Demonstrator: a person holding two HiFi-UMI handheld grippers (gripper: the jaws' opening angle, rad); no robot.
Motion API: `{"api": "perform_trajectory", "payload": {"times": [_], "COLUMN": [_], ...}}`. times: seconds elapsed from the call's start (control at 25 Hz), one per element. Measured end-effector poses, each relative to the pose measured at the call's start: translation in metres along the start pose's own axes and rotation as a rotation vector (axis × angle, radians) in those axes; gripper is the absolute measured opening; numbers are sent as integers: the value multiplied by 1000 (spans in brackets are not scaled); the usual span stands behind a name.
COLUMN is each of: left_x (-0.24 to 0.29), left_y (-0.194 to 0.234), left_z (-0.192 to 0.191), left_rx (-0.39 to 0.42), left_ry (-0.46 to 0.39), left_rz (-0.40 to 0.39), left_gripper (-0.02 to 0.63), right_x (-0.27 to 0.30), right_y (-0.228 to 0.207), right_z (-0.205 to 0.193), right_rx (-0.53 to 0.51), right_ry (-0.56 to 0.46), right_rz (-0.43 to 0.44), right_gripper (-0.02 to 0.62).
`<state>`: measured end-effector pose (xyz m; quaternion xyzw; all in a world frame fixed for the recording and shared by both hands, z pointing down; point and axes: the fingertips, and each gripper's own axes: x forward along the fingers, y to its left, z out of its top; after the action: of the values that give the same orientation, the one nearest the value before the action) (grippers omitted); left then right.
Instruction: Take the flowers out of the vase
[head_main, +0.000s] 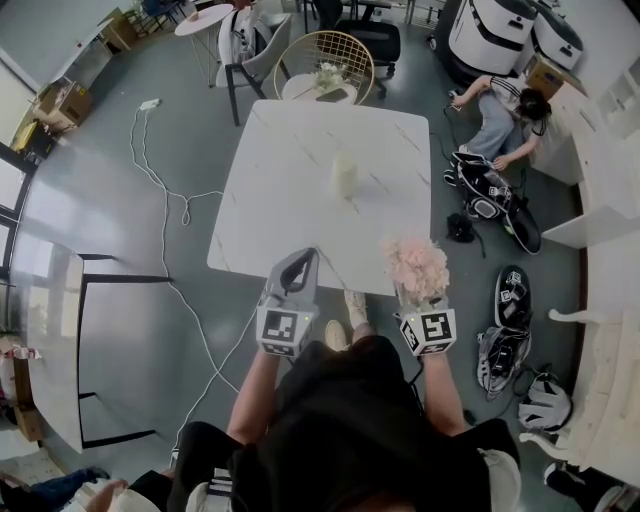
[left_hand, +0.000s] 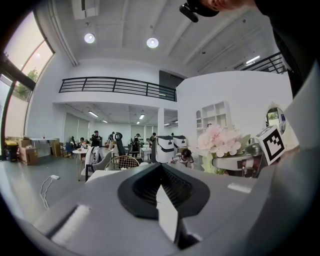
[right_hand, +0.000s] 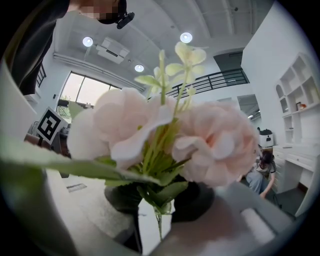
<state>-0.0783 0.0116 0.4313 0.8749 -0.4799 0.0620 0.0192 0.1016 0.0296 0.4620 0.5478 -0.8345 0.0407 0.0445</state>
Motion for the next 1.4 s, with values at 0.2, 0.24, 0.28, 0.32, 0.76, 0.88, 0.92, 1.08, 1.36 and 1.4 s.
{"api": "perform_trajectory", "payload": {"times": [0.2, 0.24, 0.28, 0.32, 0.76, 0.88, 0.92, 1.08, 1.36, 1.4], "left_x": [-2, -3, -4, -4, -5, -6, -6, -6, -3, -2], "left_y": [-5, -5, -5, -5, -8, -7, -7, -7, -9, -9], "left_z": [-10, -12, -13, -14, -16, -15, -15, -13, -14, -14], "left_rx": [2, 2, 2, 1, 2, 1, 2, 2, 3, 4], "left_ry": [23, 26, 28, 28, 26, 27, 26, 24, 26, 27], "left_rz": [-4, -4, -4, -4, -5, -6, -6, -5, -6, -6], "left_gripper": [8, 8, 8, 8, 8, 8, 8, 8, 8, 8], "right_x": [-5, -5, -5, -6, -6, -6, -7, -7, -6, -6], "right_y": [5, 5, 5, 6, 9, 11, 11, 11, 9, 8], "right_z": [-5, -5, -5, -5, -3, -2, -2, -1, -3, -3], "right_rx": [0, 0, -1, -1, 4, 3, 3, 3, 7, 7], "right_ry": [10, 8, 6, 5, -5, -4, -3, -9, -12, -13], "right_rz": [12, 13, 13, 12, 26, 28, 28, 30, 33, 34], "right_gripper": [123, 123, 123, 123, 123, 123, 123, 123, 123, 123]}}
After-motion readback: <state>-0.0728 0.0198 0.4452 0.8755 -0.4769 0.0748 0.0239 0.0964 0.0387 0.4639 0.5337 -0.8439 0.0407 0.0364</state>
